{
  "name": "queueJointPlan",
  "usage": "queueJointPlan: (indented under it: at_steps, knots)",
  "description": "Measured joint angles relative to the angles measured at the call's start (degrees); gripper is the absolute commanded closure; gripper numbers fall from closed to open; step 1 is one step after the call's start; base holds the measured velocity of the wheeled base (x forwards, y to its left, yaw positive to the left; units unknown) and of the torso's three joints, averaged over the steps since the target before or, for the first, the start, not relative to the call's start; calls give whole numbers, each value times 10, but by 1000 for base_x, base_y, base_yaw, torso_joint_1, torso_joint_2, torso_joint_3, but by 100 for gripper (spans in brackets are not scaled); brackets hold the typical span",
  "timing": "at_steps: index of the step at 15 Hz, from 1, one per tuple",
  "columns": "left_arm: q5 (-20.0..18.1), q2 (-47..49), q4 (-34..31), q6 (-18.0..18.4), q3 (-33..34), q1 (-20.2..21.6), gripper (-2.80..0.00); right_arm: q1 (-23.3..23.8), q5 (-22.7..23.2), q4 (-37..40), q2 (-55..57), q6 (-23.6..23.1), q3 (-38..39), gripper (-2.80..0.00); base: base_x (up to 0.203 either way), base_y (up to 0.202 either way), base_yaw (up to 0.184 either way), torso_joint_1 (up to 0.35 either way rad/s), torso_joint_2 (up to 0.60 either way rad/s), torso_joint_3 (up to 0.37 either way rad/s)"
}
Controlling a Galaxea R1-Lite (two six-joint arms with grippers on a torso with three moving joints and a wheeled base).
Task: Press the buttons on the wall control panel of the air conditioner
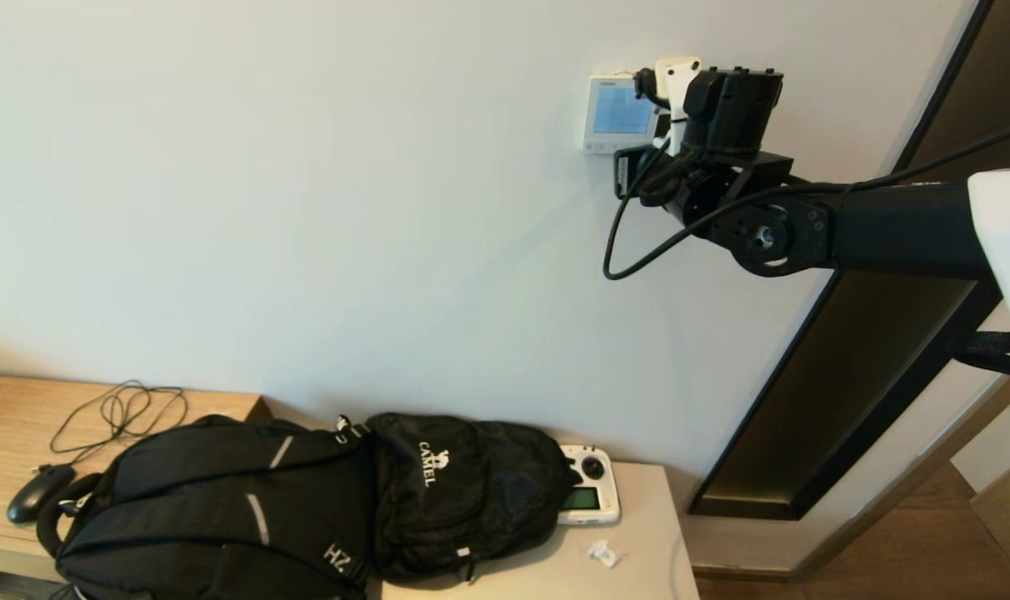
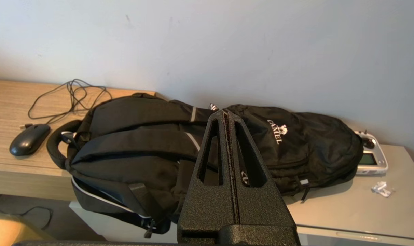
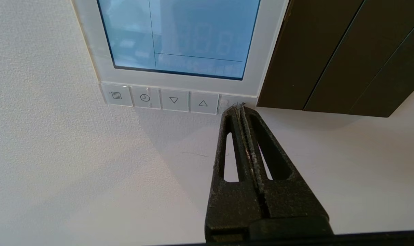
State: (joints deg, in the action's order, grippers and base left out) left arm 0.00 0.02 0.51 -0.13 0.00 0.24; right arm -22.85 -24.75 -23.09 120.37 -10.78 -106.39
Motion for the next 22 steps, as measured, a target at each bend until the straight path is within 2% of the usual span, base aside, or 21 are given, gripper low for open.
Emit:
queueJointPlan:
  at_steps: [5,10,14,18,20,22]
  knots:
    - [0,0,0,0,0,0,0,-10,-2,-2,-28,6,22,0,0,0,0,0,0,0]
    - [0,0,0,0,0,0,0,-48,-4,-39,-159,4,114,0,0,0,0,0,0,0]
    - [0,0,0,0,0,0,0,-79,-9,-89,-325,-27,265,0,0,0,0,0,0,0]
    - [0,0,0,0,0,0,0,-85,-9,-94,-518,-62,477,0,0,0,0,0,0,0]
    - [0,0,0,0,0,0,0,-64,8,-85,-606,-54,583,0,0,0,0,0,0,0]
    - [0,0,0,0,0,0,0,-3,66,-50,-697,-27,665,0,0,0,0,0,0,0]
